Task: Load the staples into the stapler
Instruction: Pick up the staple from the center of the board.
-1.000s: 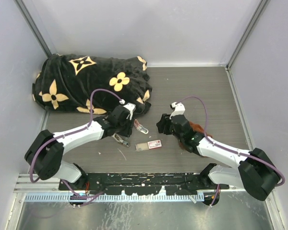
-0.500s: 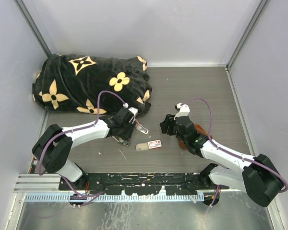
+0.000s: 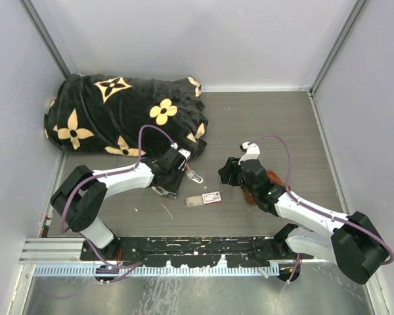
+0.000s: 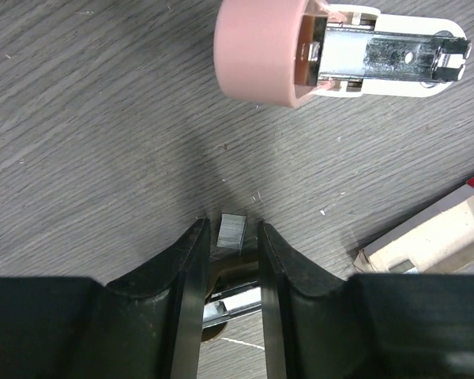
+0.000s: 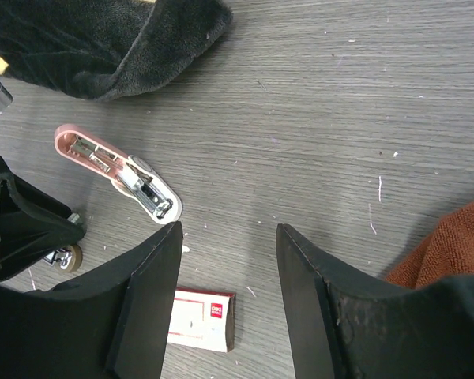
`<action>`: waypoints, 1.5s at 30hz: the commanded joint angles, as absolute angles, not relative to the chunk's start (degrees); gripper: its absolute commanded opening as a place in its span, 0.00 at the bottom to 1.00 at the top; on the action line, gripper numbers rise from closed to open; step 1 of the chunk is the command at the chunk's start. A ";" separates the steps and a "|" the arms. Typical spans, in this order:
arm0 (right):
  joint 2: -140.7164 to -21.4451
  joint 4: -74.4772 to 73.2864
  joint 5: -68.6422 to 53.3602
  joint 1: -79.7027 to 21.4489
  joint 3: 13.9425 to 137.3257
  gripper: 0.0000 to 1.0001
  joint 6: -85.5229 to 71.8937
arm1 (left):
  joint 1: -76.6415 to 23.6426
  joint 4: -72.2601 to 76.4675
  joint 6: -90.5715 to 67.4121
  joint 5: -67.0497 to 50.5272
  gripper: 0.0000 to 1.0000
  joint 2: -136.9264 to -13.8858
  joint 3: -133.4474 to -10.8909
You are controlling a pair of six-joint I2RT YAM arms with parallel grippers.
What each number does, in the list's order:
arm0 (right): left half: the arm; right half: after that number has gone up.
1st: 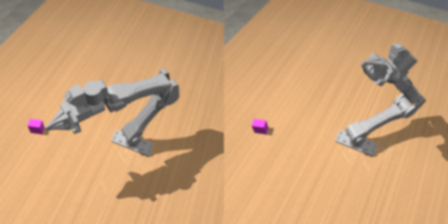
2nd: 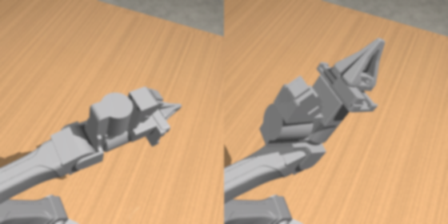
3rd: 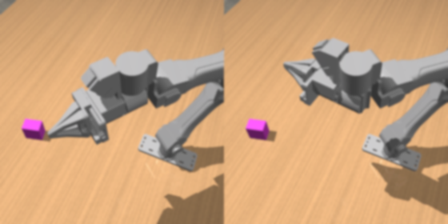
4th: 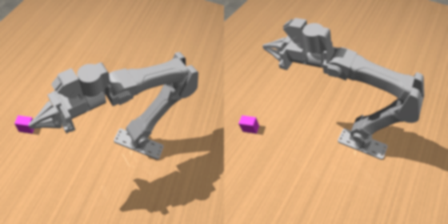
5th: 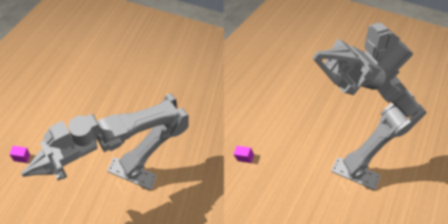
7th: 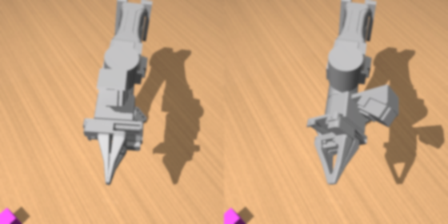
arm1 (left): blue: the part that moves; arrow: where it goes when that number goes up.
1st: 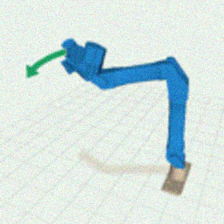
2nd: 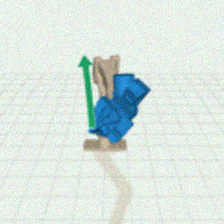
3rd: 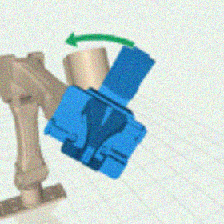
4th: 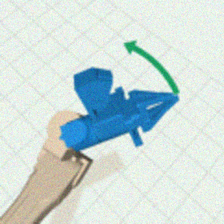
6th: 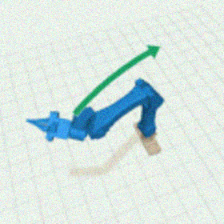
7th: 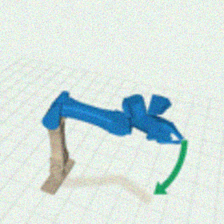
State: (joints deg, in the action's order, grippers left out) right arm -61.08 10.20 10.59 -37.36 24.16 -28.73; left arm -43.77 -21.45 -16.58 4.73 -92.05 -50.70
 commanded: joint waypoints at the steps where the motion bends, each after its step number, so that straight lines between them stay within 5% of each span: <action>1: -59.72 12.12 10.37 -37.12 24.08 0.57 -29.42 | -43.89 -20.29 -15.66 4.44 0.30 -92.36 -52.74; 17: -55.53 12.15 6.30 -34.72 23.29 0.57 -29.73 | -43.88 -17.80 -19.67 -1.58 0.14 -85.17 -53.83; 27: -49.00 21.56 -11.57 -30.62 19.28 0.56 -30.71 | -43.64 -13.43 -25.49 -10.34 0.12 -76.86 -54.38; 36: -44.83 50.77 -29.16 -30.49 11.30 0.58 -42.82 | -42.96 -1.18 -35.55 -22.49 0.12 -66.55 -51.27; 45: -53.55 82.64 -34.37 -30.58 9.35 0.65 -60.78 | -42.91 14.87 -44.82 -33.28 0.12 -63.48 -48.49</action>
State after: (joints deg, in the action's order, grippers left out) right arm -50.74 63.18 -30.68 -30.63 8.27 -51.88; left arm -43.31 3.09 -39.59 -25.71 -64.75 -49.25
